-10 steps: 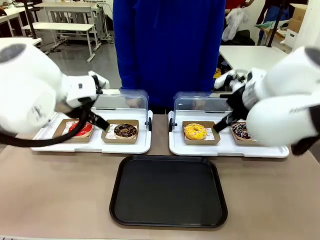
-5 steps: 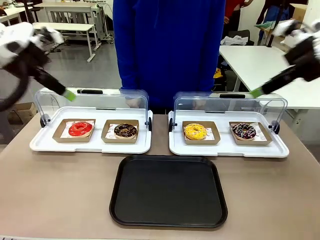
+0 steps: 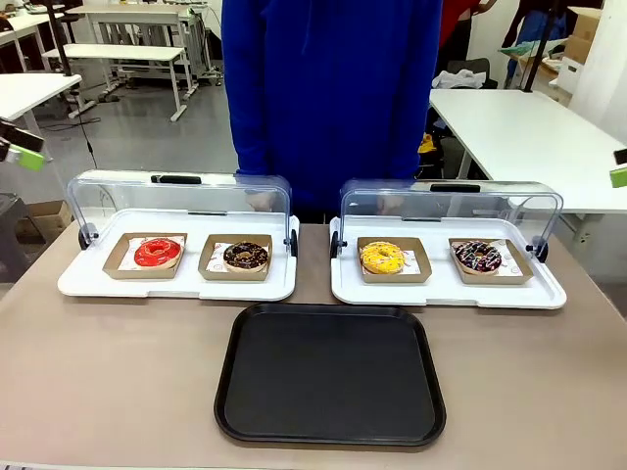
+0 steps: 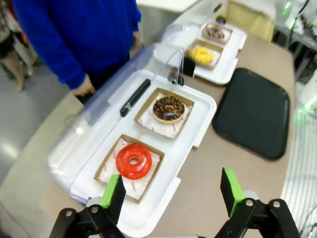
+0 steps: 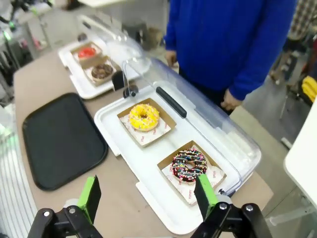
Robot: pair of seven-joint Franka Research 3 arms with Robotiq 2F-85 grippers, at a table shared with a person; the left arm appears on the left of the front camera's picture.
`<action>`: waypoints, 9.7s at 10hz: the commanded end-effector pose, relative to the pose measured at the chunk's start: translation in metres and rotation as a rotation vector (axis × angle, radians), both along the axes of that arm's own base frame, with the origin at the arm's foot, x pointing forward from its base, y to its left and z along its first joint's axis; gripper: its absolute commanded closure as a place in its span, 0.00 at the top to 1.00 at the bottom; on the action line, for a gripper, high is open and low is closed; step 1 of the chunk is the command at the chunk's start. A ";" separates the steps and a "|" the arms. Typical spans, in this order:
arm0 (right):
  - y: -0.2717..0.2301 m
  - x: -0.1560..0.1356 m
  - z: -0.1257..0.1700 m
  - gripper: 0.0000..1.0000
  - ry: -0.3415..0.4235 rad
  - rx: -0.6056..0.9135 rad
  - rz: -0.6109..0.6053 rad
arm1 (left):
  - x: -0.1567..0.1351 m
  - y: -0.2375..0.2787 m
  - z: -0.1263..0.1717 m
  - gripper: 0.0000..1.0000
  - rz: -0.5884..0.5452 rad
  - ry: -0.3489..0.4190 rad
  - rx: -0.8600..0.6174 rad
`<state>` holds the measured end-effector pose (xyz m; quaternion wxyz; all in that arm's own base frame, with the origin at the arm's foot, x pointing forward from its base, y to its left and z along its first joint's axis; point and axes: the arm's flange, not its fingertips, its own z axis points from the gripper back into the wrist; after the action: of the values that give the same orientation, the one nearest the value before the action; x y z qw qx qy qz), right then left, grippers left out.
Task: Move the first donut from the left to the tray.
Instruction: Pick up the Paper togo box containing the Donut indicated by the person and place it on the Handle tray.
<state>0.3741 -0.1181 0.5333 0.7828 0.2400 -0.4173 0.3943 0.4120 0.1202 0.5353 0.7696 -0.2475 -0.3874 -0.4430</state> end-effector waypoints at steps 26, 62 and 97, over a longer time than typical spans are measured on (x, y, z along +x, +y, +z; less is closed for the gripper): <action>-0.015 -0.016 -0.007 1.00 -0.016 0.084 0.016 | 0.000 0.042 -0.008 1.00 -0.031 -0.062 -0.045; -0.015 -0.016 -0.007 1.00 -0.016 0.084 0.016 | 0.000 0.042 -0.008 1.00 -0.031 -0.062 -0.045; -0.015 -0.016 -0.007 1.00 -0.016 0.084 0.016 | 0.000 0.042 -0.008 1.00 -0.031 -0.062 -0.045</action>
<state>0.3536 -0.1333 0.5253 0.7767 0.2711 -0.4232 0.3798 0.4111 0.1629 0.5267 0.7495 -0.2514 -0.4118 -0.4533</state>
